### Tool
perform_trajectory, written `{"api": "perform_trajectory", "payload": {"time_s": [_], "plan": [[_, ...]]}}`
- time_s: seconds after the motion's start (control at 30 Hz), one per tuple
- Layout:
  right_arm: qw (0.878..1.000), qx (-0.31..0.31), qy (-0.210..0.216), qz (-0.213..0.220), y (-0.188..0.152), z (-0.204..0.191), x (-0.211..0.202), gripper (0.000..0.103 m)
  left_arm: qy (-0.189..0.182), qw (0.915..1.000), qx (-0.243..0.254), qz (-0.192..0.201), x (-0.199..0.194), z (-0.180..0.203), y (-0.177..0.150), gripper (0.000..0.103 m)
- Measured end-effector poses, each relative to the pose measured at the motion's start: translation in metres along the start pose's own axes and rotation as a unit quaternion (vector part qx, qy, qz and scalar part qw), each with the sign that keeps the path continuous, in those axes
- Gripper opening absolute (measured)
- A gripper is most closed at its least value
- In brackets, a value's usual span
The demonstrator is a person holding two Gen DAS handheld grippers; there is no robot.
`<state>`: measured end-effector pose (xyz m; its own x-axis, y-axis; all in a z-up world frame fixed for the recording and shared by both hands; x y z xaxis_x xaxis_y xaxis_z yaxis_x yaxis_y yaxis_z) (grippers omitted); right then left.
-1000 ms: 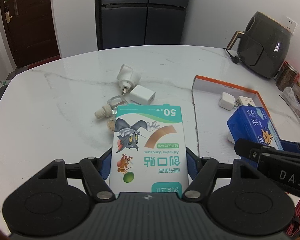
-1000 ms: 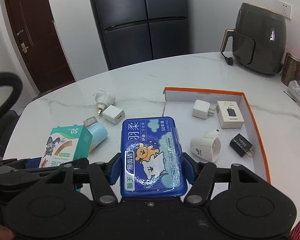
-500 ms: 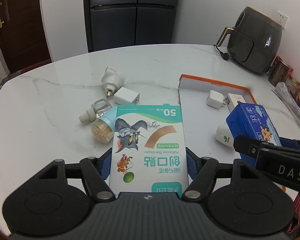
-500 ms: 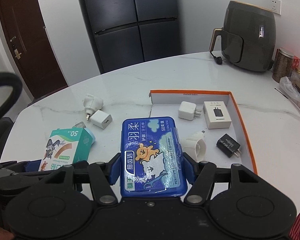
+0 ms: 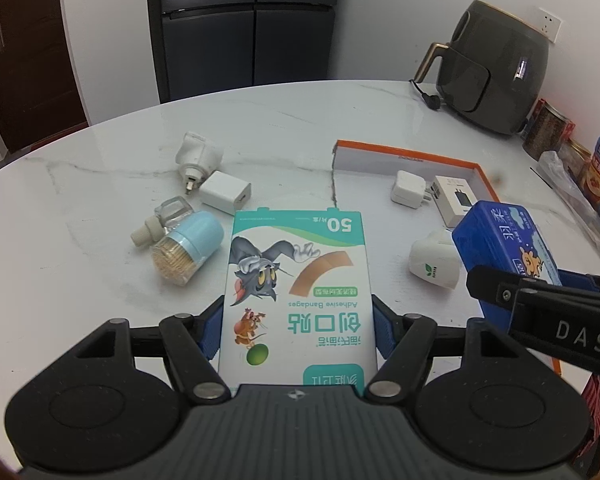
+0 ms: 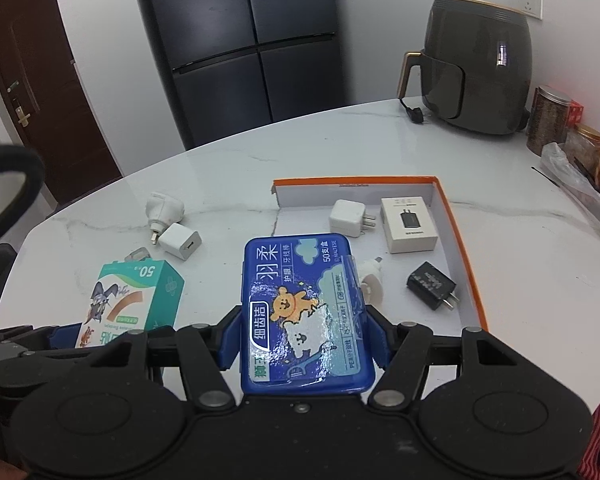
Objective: Organize rigid objects
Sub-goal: 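Bring both held boxes over the tray, left and right grippers side by side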
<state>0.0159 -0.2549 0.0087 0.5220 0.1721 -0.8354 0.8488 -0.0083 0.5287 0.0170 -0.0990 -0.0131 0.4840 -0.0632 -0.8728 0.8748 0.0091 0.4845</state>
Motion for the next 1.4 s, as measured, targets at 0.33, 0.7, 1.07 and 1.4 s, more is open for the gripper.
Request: {"api": "perform_trajectory", "payload": {"time_s": [0.33,0.7,1.07,1.4], "plan": [[1.000,0.012,-0.008,0.002,-0.001,0.016,-0.004,0.075,-0.007,0.9999,0.012,0.000,0.004,0.014,0.001,0.071],[1.000,0.023,-0.013,0.004,0.000,0.029,-0.005,0.075,-0.012,0.9997,0.022,-0.002,0.008,0.028,0.002,0.071],[0.999,0.041,-0.024,0.007,-0.002,0.049,-0.010,0.075,-0.020,0.9990,0.039,-0.004,0.012,0.048,0.003,0.071],[0.998,0.058,-0.032,0.015,0.000,0.068,-0.014,0.075,-0.024,0.9985,0.050,0.001,0.014,0.062,0.011,0.071]]}}
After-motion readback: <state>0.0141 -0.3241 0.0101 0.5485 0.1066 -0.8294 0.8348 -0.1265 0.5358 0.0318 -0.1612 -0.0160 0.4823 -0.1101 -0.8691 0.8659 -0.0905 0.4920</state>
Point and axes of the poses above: each gripper's, at about its wrist camera, not at the fingertips, and x roughly the way its jaws point, z to its right, y to its top, the point moved 4 cm from there along x, roughly the way its jaws point, and after that the axes turned 10 degrees about -z, right-handed, at the moved point
